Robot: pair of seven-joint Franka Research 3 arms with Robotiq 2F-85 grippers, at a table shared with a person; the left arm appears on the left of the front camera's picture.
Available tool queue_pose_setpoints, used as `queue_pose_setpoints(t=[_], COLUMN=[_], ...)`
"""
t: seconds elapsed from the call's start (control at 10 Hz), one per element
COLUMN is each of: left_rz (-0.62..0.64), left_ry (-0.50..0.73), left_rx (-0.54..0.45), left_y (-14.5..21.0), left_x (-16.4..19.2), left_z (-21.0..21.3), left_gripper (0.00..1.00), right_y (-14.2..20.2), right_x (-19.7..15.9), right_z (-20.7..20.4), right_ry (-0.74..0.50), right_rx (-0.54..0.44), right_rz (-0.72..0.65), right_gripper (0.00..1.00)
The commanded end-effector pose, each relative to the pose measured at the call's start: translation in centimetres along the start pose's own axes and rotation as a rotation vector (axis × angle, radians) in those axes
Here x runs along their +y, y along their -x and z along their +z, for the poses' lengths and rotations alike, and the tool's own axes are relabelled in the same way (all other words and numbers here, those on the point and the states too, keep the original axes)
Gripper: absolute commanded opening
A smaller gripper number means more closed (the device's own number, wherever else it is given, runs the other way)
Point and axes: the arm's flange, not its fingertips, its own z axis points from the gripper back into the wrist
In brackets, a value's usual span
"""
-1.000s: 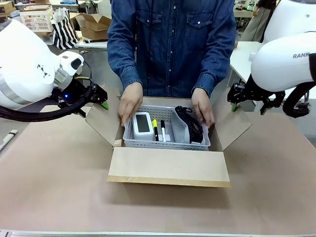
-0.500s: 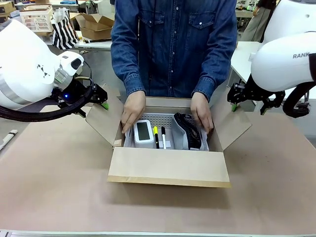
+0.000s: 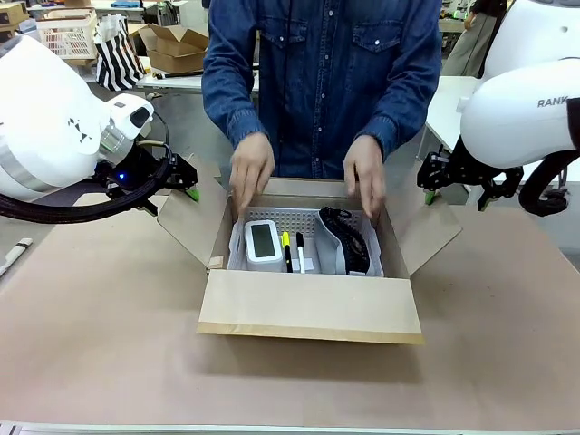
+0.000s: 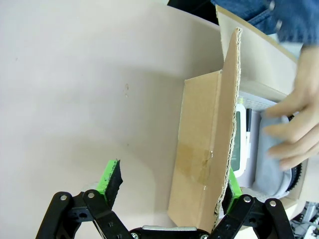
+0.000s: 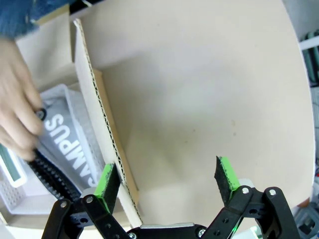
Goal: Pack the gift set into the box.
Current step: Lift both hands away from the flaps of the Package Box.
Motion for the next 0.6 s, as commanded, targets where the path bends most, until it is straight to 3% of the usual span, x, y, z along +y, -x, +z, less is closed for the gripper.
queue_pose_setpoints(t=[0.0, 0.5], left_rz=[0.005, 0.005], left_ry=[-0.009, -0.009], left_rx=[-0.002, -0.002], left_y=[0.04, 0.04], left_x=[0.01, 0.01], left_z=[0.13, 0.13], left_gripper=[1.0, 1.0], right_y=[-0.22, -0.22], right_x=[0.18, 0.18], right_z=[0.13, 0.13], right_ry=[0.025, 0.025], right_rx=[-0.013, -0.013], right_rz=[-0.012, -0.012], right_gripper=[1.0, 1.0])
